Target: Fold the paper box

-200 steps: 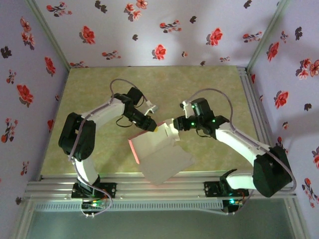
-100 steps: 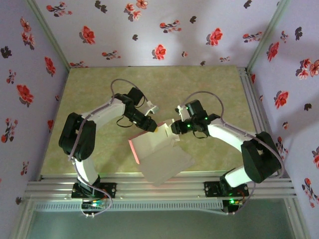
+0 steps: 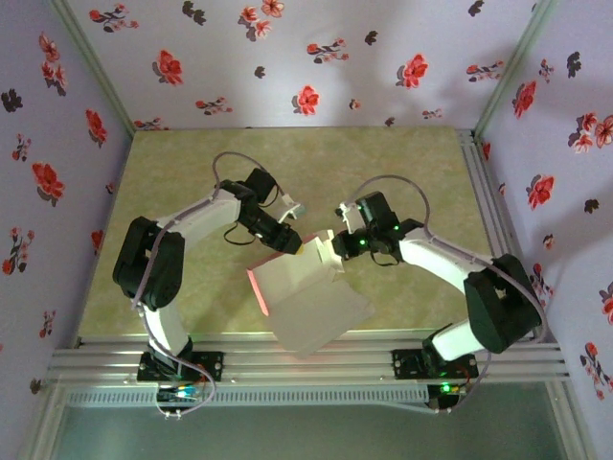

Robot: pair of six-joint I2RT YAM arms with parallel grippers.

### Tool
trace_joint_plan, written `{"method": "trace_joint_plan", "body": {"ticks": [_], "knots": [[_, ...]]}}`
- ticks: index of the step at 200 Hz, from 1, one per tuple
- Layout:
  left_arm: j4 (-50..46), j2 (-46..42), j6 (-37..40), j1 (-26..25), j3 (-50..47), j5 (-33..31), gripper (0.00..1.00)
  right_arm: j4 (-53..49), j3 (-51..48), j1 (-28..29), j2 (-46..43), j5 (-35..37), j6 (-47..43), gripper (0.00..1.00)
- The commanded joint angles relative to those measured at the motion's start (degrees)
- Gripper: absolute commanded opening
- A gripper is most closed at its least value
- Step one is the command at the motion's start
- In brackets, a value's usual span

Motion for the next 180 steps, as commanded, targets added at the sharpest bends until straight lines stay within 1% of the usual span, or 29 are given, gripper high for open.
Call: {"method": "trace_joint_plan", "body": {"ticks": [1, 33, 55, 95, 111, 143, 180], "knots": [[-0.3, 0.4, 0.0, -0.7, 1.5, -0.7, 0.32, -1.5, 0.6, 1.9, -2.4, 2.7, -0.8, 0.05], [-1.2, 2.1, -1.2, -1.6, 3.0, -4.7, 0.31, -3.0, 1.2, 5.4, -3.1, 7.0, -1.0, 0.0], [-1.3, 2.6, -2.3, -2.2, 3.7, -6.7, 0.3, -3.0, 0.7, 7.6, -4.2, 10.2, -0.3, 0.0], [-0.6, 3.1, -3.8, -3.1, 4.5, -7.8, 0.3, -1.6, -0.5, 10.8, -5.3, 14.6, 2.6, 0.0], [-0.6, 3.6, -4.4, -3.3, 5.0, -8.2, 0.3, -1.5, 0.0, 12.0, -4.7, 14.9, 3.6, 0.0], [-0.6, 4.3, -5.7, -3.6, 5.7, -9.6, 0.3, -0.9, 0.0, 13.8, -2.7, 18.1, 6.4, 0.0], [0.8, 2.0, -5.7, -3.9, 5.0, -11.9, 0.3, -1.4, -0.9, 15.5, -2.1, 21.0, 8.3, 0.0]]}}
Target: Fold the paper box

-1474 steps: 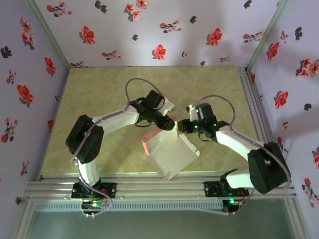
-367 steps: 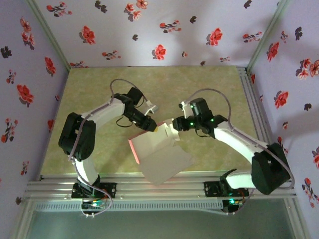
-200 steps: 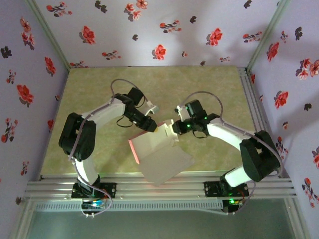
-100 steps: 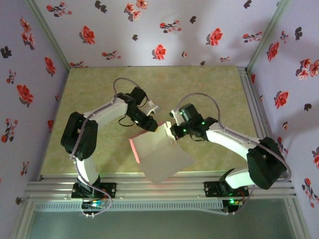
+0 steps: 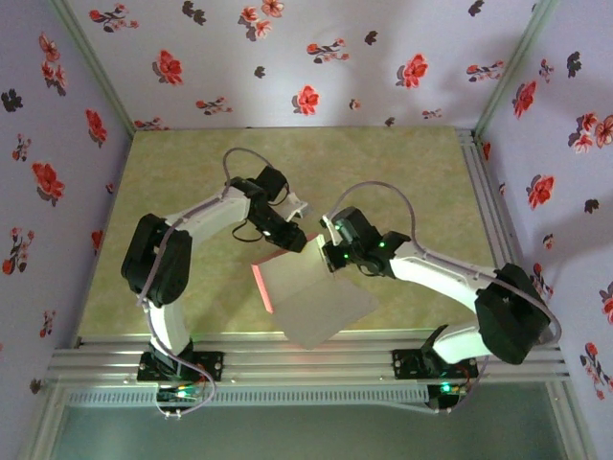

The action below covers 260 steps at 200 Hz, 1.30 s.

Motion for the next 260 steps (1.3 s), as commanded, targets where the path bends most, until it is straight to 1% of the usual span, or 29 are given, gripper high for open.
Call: {"method": "trace_joint_plan", "body": {"ticks": [1, 28, 49, 87, 110, 115, 157, 177, 181, 208, 222, 260], "knots": [[1.8, -0.8, -0.9, -1.0, 0.7, -3.0, 0.3, -0.6, -0.9, 2.1, 0.9, 2.0, 2.5, 0.0], [2.9, -3.4, -1.3, -1.7, 0.6, -6.3, 0.3, 0.9, -3.1, 3.4, -0.5, 6.5, 3.4, 0.0], [5.2, -6.4, -1.8, -2.1, -0.4, -8.3, 0.3, 4.9, -6.1, 4.2, -1.8, 10.4, 4.5, 0.0], [7.9, -11.3, -1.8, -2.4, -1.8, -9.7, 0.3, 11.1, -10.8, 4.4, -3.1, 16.6, 6.2, 0.0], [9.5, -13.4, -1.8, -3.3, -2.9, -11.7, 0.3, 14.1, -12.1, 4.6, -3.4, 16.8, 6.6, 0.0], [9.9, -13.7, -3.4, -3.9, -3.2, -12.7, 0.3, 14.8, -12.3, 4.8, -3.5, 16.8, 6.8, 0.0], [14.7, -17.0, -4.3, -7.8, -7.7, -21.8, 0.3, 18.3, -13.4, 6.8, -4.1, 19.2, 7.8, 0.0], [18.2, -18.7, -5.4, -8.9, -11.1, -24.1, 0.3, 20.5, -14.4, 8.0, -5.0, 20.7, 7.3, 0.0], [18.9, -19.0, -5.6, -9.1, -11.7, -24.5, 0.3, 21.3, -14.9, 8.3, -5.1, 22.3, 7.0, 0.0], [22.7, -21.3, -6.8, -9.9, -14.9, -27.0, 0.3, 27.5, -18.3, 10.0, -5.9, 27.0, 4.0, 0.0], [24.3, -22.5, -6.8, -10.7, -16.3, -28.6, 0.3, 29.7, -19.5, 10.0, -6.2, 27.6, 3.6, 0.01], [29.5, -25.0, -5.6, -14.1, -21.3, -33.8, 0.29, 30.9, -20.3, 10.4, -6.2, 27.7, 4.6, 0.04]]}}
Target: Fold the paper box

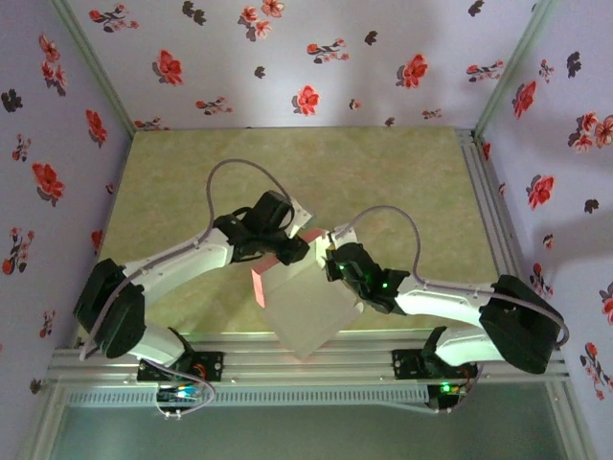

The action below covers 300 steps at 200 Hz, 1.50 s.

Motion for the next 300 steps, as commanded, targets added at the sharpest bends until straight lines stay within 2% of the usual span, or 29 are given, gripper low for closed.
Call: {"method": "trace_joint_plan", "body": {"ticks": [1, 65, 86, 126, 163, 202, 238, 267, 300], "knots": [[7.4, -3.0, 0.0, -1.9, -2.6, -6.5, 0.29, 0.8, -1.6, 0.7, -0.6, 2.8, -0.1, 0.04], [15.0, -5.1, 3.0, -6.2, -8.9, -14.8, 0.27, 2.6, -2.6, 1.2, 0.3, 4.1, 0.7, 0.05], [18.6, -5.8, 6.7, -7.1, -11.1, -17.4, 0.27, 3.4, -2.9, 1.4, 0.8, 3.8, 1.0, 0.06], [21.2, -6.1, 7.9, -7.2, -11.1, -20.2, 0.28, 5.4, -3.0, 2.0, 2.5, 5.4, 0.6, 0.12], [23.1, -5.5, 9.9, -7.2, -11.3, -20.4, 0.29, 5.3, -2.1, 2.0, 2.2, 5.1, 0.4, 0.21], [23.6, -3.5, 10.3, -7.2, -11.5, -18.4, 0.29, -0.8, 0.4, 1.6, -1.7, 4.9, -0.7, 0.28], [21.8, -1.3, 10.6, -6.9, -10.1, -15.4, 0.29, -11.9, 3.3, -2.9, -10.0, -3.6, -0.3, 0.34], [19.3, -0.1, 10.7, -5.8, -8.5, -10.9, 0.3, -24.9, 9.3, -9.2, -15.9, -14.8, -1.2, 0.41], [18.7, 0.1, 10.8, -4.0, -7.9, -6.6, 0.31, -33.4, 17.7, -20.1, -13.1, -28.2, -0.6, 0.47]]}}
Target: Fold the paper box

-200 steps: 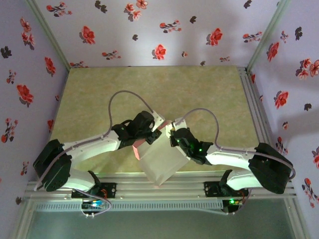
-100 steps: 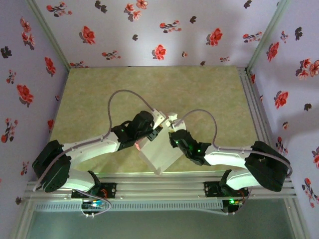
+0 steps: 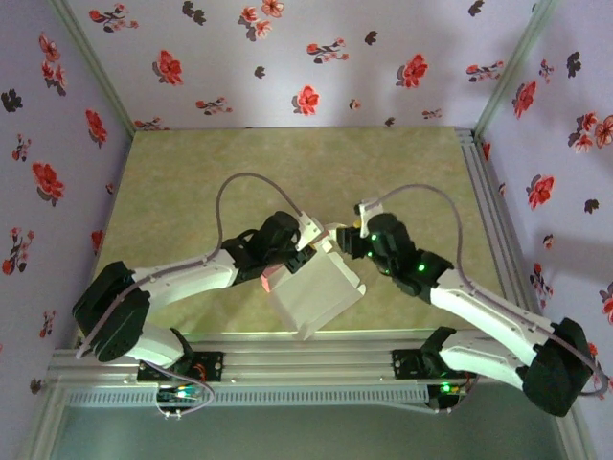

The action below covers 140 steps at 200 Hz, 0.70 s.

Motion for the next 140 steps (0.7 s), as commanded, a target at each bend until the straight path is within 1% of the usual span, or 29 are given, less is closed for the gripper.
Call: {"method": "trace_joint_plan", "body": {"ticks": [1, 15, 24, 51, 65, 82, 111, 140], "knots": [[-1.5, 0.8, 1.2, 1.4, 1.9, 4.8, 0.31, -9.8, 5.3, -6.7, 2.5, -12.9, -0.2, 0.47], [-2.1, 1.0, 1.5, 2.0, 2.6, 5.9, 0.31, -10.1, 8.6, -10.5, 6.5, -17.1, 1.2, 0.47], [-2.5, 1.2, 1.8, 2.2, 2.8, 6.6, 0.31, -10.4, 10.9, -12.3, 9.7, -18.9, 1.6, 0.45], [-2.9, 1.6, 2.3, 2.5, 3.3, 7.5, 0.31, -12.6, 17.3, -14.9, 19.5, -20.9, -0.2, 0.37], [-3.0, 1.6, 2.3, 2.7, 3.3, 7.9, 0.31, -13.0, 19.7, -17.2, 24.6, -26.2, -1.3, 0.35], [-3.1, 1.5, 2.2, 2.9, 3.3, 8.6, 0.31, -12.4, 21.4, -18.2, 29.0, -30.0, -2.1, 0.32], [-3.1, 1.8, 1.9, 3.4, 3.7, 9.3, 0.31, -13.3, 21.9, -18.5, 33.4, -30.3, -3.0, 0.28], [-3.3, 2.0, 1.9, 4.0, 4.1, 9.9, 0.31, -11.1, 18.6, -18.5, 33.5, -32.7, -3.4, 0.25]]}}
